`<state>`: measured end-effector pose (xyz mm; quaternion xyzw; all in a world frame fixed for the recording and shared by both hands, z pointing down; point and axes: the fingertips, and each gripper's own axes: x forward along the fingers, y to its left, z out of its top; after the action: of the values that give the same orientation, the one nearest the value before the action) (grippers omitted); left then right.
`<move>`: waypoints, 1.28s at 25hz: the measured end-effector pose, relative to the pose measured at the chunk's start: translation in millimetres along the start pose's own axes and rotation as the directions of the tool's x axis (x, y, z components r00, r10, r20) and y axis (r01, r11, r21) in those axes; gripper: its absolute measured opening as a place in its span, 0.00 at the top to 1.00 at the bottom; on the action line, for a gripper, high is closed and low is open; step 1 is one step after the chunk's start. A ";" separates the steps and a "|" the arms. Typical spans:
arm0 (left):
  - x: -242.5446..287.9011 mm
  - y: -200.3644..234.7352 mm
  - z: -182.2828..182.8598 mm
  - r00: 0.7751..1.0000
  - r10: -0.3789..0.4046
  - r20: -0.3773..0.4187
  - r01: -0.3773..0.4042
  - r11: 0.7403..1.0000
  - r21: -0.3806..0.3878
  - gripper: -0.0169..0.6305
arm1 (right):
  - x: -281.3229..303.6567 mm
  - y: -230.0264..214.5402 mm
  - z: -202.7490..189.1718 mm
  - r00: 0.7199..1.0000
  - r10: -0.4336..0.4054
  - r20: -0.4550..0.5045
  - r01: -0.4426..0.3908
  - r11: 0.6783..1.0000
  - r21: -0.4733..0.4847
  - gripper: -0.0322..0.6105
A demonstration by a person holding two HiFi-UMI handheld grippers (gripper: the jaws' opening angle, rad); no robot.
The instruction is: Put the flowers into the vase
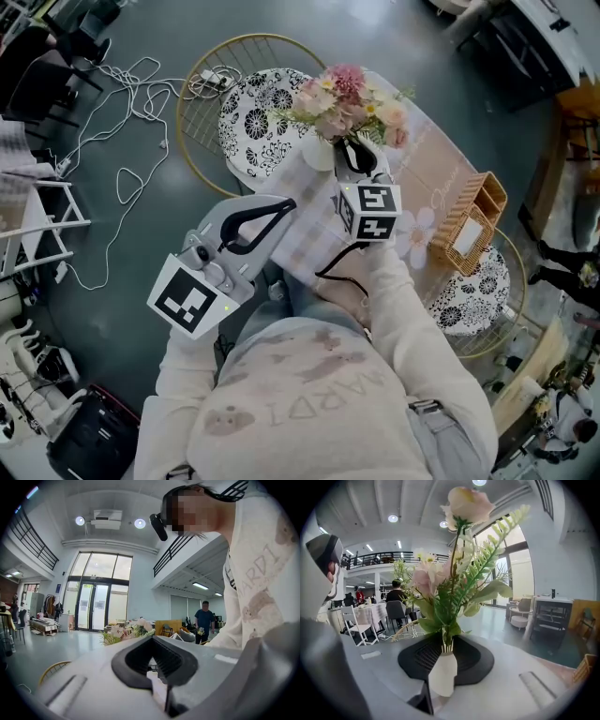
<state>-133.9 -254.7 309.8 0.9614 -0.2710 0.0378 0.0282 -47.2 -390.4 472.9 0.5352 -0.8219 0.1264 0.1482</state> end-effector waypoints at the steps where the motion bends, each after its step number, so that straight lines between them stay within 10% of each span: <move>1: -0.1 -0.1 0.3 1.000 -0.001 0.001 0.001 1.000 -0.001 0.97 | -0.6 0.6 0.8 1.000 -0.001 -0.005 0.001 1.000 0.016 0.80; 32: 1.9 -7.7 20.1 0.999 -0.007 0.046 0.005 0.999 0.037 0.97 | -40.0 21.2 -31.4 0.998 0.040 -0.056 -0.031 0.988 0.152 0.81</move>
<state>-127.1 -250.7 289.7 0.9632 -0.2678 0.0207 0.0043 -47.9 -336.8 485.7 0.5260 -0.8148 0.2067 0.1291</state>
